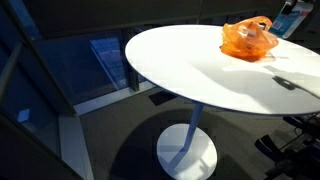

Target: Pick up the mentos container and put it in the orange plastic

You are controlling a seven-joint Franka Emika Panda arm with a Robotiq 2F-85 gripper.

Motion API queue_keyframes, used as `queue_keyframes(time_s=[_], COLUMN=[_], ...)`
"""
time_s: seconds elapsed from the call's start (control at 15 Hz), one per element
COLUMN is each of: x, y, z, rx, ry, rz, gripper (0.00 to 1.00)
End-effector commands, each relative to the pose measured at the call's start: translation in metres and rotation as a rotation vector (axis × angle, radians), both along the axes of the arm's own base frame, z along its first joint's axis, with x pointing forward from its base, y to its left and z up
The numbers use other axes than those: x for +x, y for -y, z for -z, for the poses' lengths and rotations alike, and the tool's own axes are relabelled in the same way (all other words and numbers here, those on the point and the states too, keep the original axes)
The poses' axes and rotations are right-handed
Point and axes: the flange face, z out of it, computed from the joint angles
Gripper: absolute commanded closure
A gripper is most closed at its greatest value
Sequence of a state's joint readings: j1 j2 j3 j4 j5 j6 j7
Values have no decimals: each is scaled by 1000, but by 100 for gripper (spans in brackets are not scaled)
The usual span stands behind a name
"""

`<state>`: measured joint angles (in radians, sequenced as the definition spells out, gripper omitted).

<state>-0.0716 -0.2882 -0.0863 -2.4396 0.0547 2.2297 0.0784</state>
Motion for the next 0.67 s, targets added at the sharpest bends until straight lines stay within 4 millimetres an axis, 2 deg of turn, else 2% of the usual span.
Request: queue_keyframes(time_s=[0.0, 0.27, 0.6], x=[18, 30, 42], y=[22, 44, 66], z=[-17, -22, -19], rx=[41, 64, 86], ry=[-8, -1, 1], rz=[91, 181, 255], gripper=[78, 78, 78])
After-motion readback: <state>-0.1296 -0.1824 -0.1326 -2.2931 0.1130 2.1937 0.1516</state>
